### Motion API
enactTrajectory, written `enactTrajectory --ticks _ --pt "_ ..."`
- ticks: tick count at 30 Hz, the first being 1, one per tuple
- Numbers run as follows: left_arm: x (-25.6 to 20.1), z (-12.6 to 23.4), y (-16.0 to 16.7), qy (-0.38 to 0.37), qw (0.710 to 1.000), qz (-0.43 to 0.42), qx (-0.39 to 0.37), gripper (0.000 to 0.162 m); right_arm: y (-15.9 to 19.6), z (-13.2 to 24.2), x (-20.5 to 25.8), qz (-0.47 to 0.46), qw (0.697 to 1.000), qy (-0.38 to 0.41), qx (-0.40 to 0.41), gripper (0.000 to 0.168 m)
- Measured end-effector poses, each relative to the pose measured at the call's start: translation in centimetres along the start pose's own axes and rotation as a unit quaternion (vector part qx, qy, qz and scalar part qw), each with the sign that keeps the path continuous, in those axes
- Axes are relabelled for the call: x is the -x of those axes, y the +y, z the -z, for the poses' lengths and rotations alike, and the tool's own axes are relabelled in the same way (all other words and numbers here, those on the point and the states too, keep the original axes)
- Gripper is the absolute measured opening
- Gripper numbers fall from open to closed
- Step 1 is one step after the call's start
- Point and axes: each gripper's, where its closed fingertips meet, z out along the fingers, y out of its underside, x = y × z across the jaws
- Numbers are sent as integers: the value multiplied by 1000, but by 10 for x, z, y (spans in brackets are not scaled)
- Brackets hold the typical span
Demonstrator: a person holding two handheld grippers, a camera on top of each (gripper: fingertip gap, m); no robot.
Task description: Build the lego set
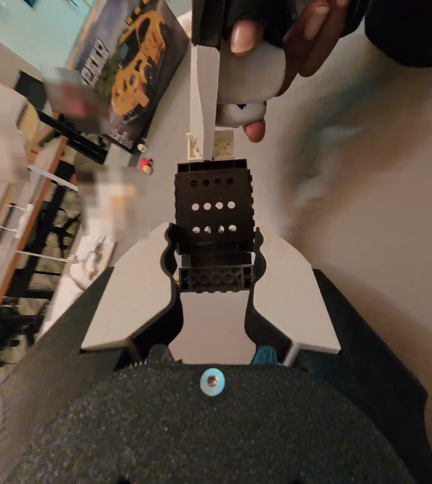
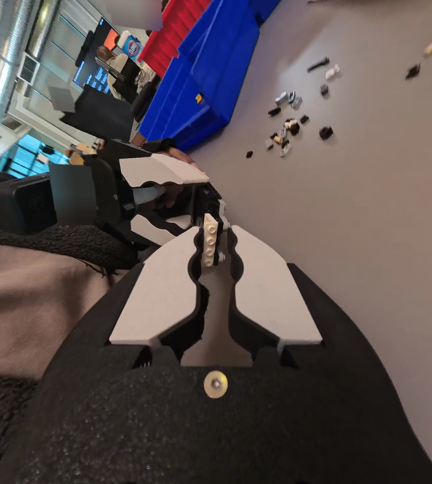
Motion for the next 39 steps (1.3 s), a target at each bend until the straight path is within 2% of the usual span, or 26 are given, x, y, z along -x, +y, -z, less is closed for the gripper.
enactTrajectory --ticks 3,7,12,18,19,21,23,26,39 --pt "10 6 -8 -54 997 -56 -12 56 -9 4 10 69 997 15 -18 16" --pt "19 11 -15 -101 989 -106 -20 57 -15 6 18 110 992 35 -46 8" --pt "22 14 -17 -120 984 -133 -21 57 -17 7 20 137 986 57 -69 8" --pt "20 13 -18 -110 985 -129 -32 57 -14 9 22 128 988 52 -64 9" --pt "19 13 -18 -105 986 -122 -37 57 -13 9 23 128 989 47 -60 11" --pt "19 14 -19 -100 988 -113 -44 57 -11 11 23 119 991 33 -49 26" --pt "18 14 -21 -96 988 -107 -50 57 -11 12 24 114 992 24 -38 27" --pt "15 15 -22 -92 988 -109 -53 57 -11 7 29 112 993 5 -30 17" --pt "2 -1 0 -30 997 -71 -9 57 9 -2 1 -14 998 48 -32 11"
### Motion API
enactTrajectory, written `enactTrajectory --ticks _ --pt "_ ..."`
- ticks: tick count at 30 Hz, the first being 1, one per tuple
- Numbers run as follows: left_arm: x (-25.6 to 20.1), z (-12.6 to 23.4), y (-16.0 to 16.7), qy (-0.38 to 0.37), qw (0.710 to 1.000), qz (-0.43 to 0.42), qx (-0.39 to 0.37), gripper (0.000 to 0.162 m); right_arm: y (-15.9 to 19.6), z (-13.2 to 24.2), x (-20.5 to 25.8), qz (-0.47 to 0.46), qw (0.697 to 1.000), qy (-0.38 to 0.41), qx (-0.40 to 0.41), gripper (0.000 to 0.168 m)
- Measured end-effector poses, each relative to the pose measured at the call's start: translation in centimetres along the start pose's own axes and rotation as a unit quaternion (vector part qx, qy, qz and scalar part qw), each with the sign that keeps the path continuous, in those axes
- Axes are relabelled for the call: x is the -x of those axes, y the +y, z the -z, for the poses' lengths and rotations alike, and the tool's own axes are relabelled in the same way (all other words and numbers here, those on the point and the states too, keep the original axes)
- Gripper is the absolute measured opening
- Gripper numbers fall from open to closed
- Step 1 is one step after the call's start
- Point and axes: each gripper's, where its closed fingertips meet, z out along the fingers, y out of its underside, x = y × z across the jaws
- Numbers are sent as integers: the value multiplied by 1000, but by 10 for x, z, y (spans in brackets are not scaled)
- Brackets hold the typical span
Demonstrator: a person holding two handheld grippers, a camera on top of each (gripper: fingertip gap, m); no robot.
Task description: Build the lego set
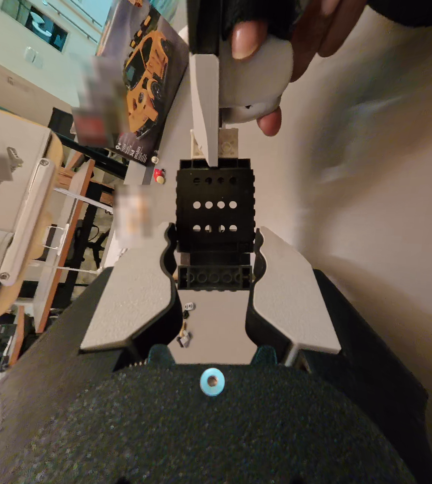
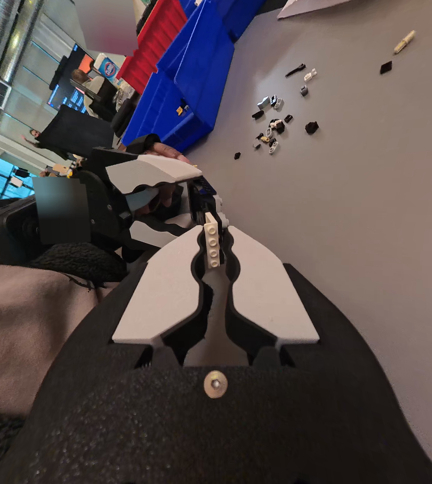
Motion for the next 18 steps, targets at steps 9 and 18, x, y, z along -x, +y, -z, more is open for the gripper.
enactTrajectory --ticks 9,18 --pt "0 20 -18 209 919 316 -110 74 3 10 11 223 974 31 -14 11" --pt "-15 21 -21 207 946 231 -92 14 6 1 40 424 904 49 -2 11"
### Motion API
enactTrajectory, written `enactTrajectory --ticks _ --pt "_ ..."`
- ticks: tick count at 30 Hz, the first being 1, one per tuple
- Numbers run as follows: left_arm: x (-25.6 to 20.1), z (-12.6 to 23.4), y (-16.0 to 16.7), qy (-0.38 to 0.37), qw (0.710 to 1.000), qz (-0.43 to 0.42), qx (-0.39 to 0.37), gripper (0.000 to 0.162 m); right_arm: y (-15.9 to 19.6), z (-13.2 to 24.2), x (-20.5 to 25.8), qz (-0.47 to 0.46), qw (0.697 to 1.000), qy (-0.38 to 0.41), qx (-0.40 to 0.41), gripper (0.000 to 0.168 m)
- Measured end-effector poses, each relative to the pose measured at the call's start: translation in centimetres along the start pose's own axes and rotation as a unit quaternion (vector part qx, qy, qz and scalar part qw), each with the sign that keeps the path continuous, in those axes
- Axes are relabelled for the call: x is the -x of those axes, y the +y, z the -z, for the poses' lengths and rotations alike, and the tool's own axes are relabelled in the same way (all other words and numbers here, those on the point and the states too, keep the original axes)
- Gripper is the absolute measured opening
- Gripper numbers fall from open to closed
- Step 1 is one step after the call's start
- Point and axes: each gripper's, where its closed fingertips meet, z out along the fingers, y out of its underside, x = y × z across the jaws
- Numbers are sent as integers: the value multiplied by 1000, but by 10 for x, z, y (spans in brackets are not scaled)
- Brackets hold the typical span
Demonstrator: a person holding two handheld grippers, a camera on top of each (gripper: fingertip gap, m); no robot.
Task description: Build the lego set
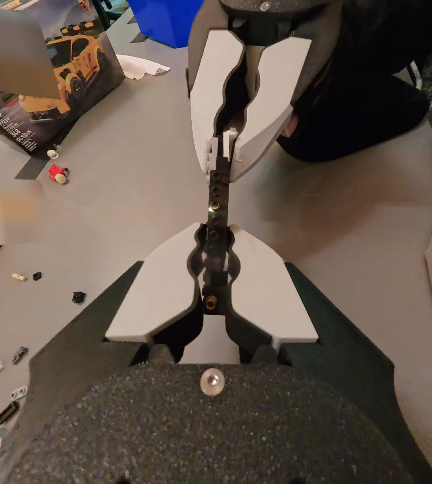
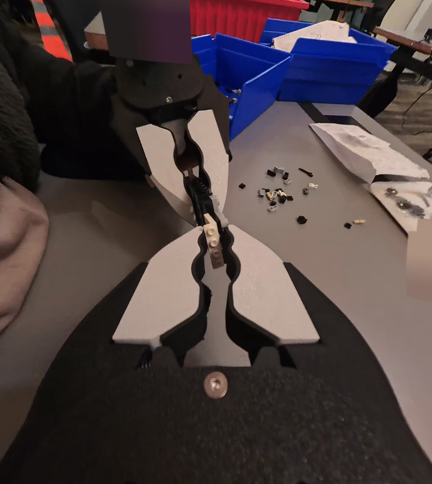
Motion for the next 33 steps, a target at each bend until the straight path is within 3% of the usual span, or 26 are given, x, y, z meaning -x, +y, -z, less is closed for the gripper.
enactTrajectory --ticks 9,19,27,33 --pt "5 3 -5 -7 999 22 -35 14 -7 12 -9 26 999 30 -4 22" --pt "4 4 -13 -42 998 -23 -29 14 -23 19 -3 76 996 47 -20 14" --pt "4 1 -5 -74 995 -66 25 14 -12 12 0 143 984 47 92 15" --pt "3 2 -6 -79 993 -78 30 13 -12 12 1 156 980 68 102 14"
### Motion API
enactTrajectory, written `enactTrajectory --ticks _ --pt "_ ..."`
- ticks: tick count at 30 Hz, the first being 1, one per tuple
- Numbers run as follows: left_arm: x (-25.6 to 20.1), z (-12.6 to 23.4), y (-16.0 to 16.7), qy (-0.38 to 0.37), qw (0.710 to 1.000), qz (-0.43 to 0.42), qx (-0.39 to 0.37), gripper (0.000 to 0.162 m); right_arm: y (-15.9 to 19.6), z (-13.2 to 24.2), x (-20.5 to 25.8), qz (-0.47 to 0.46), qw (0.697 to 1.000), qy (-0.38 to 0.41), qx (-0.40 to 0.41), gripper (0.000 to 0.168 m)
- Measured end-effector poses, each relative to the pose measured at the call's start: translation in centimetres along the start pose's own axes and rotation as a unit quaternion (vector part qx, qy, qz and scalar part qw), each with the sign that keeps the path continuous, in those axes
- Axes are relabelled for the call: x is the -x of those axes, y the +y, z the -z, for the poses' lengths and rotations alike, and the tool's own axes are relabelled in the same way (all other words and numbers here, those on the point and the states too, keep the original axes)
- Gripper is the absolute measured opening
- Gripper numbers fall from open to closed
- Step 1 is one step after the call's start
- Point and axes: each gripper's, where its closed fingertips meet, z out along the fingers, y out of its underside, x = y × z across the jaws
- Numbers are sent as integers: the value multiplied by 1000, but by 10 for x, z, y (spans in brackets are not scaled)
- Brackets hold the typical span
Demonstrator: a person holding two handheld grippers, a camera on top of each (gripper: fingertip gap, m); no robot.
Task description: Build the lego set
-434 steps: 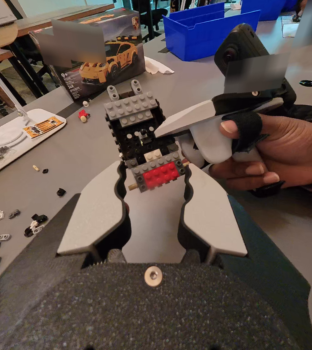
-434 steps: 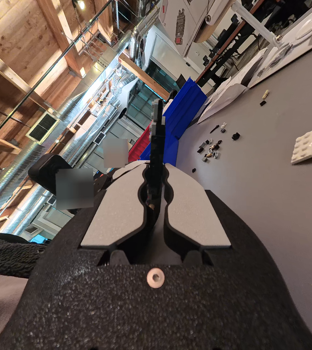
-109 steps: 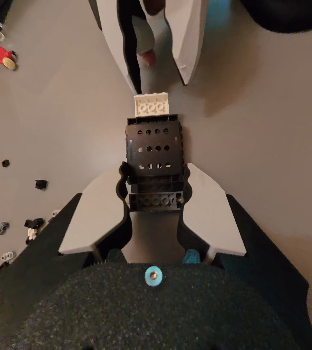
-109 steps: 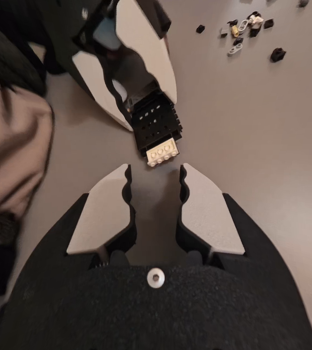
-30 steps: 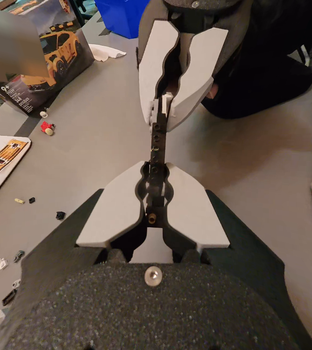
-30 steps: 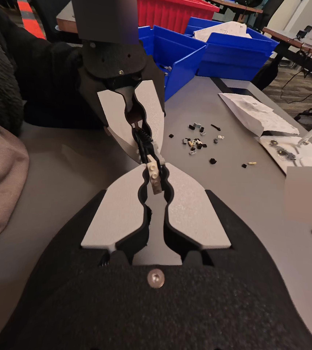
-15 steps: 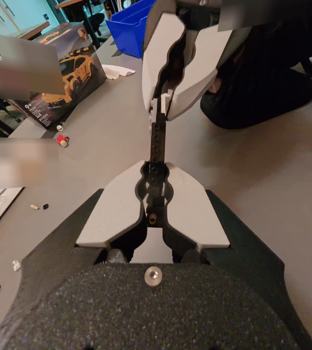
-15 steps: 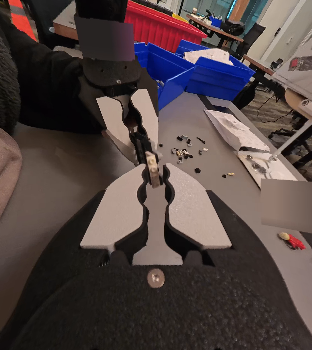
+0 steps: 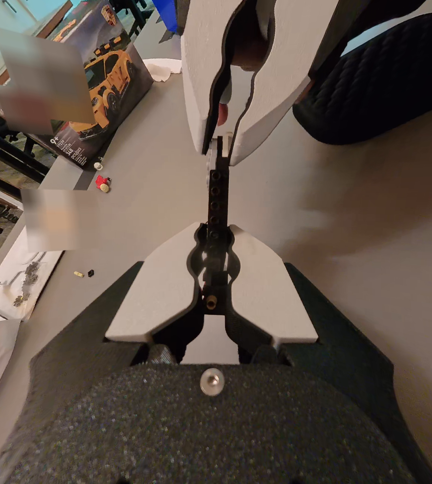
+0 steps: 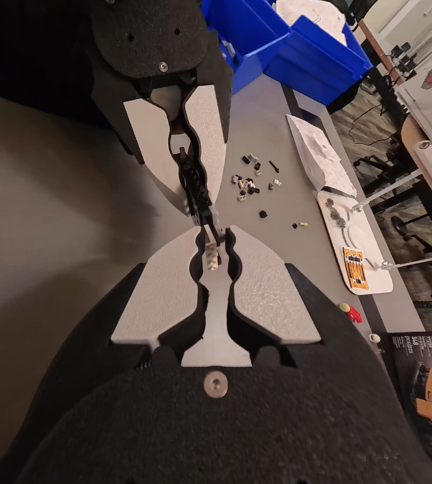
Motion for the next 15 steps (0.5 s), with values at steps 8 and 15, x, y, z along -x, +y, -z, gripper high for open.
enactTrajectory --ticks 8,15 --pt "-3 1 -2 7 1000 -4 -1 14 0 3 2 12 1000 20 -3 13" --pt "-5 0 0 15 1000 -9 -8 13 1 2 5 15 1000 21 -3 13"
